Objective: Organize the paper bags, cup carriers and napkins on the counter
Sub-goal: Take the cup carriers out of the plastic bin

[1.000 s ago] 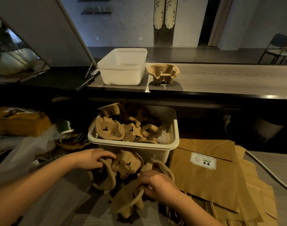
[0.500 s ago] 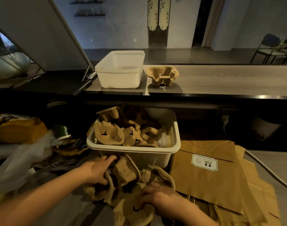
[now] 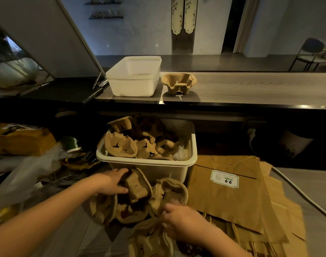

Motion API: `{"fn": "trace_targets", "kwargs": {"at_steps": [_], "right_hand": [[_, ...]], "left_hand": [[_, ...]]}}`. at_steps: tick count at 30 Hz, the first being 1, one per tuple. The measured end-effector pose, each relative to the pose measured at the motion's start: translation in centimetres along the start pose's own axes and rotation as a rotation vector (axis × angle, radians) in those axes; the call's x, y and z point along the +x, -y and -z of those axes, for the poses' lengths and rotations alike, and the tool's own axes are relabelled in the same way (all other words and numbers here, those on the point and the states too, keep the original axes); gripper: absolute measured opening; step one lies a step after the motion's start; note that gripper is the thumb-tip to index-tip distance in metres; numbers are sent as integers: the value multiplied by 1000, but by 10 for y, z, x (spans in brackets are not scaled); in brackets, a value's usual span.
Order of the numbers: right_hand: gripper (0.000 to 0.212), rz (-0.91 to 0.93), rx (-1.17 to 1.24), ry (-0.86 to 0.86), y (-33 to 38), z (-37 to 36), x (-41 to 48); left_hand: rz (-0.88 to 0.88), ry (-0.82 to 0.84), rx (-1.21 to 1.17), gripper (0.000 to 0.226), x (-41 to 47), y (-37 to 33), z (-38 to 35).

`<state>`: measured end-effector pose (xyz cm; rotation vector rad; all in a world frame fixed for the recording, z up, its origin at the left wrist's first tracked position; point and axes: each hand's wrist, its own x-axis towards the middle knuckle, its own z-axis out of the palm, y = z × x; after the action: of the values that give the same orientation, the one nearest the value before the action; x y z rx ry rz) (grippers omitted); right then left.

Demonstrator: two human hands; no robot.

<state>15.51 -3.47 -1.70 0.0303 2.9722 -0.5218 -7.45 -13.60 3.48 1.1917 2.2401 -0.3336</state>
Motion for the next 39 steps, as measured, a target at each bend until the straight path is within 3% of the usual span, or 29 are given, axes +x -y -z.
{"fn": "trace_targets", "kwargs": {"at_steps": [3, 6, 8, 10, 12, 14, 17, 22, 25, 30, 32, 35, 37, 39], "right_hand": [[30, -37, 109, -398, -5, 27, 4], [27, -142, 72, -681, -15, 62, 26], [30, -272, 36, -635, -24, 83, 46], [31, -394, -23, -498, -37, 90, 69], [28, -534, -43, -344, -51, 91, 88], [22, -648, 24, -162, -60, 94, 97], [24, -605, 229, -13, -70, 97, 104], [22, -657, 187, -49, -65, 93, 104], [22, -657, 90, -235, -54, 97, 94], [19, -495, 198, -726, -45, 112, 58], [16, -480, 354, -821, -43, 115, 45], [10, -443, 451, -887, -41, 111, 28], [12, -397, 525, -953, -39, 106, 18], [19, -350, 622, -986, -36, 102, 11]], "left_hand": [[-78, 65, 67, 45, -31, -3, 35], [-142, -1, -114, 13, -46, 4, 74], [-111, -288, -214, 11, -33, 16, 92], [43, -494, -155, 26, -11, 29, 95], [173, -414, -31, 44, 10, 38, 87], [196, -358, -9, 50, 26, 40, 76], [166, -486, -87, 44, 36, 41, 66], [89, -592, -415, 15, 36, 46, 70], [-19, -491, -641, 17, 20, 44, 85], [-286, -167, -886, 37, -15, 54, 95], [-387, 47, -818, 34, -23, 58, 91], [-460, 322, -475, 28, -25, 54, 69], [-454, 418, -284, 39, -18, 46, 50], [-435, 379, -224, 44, -13, 36, 36]]}}
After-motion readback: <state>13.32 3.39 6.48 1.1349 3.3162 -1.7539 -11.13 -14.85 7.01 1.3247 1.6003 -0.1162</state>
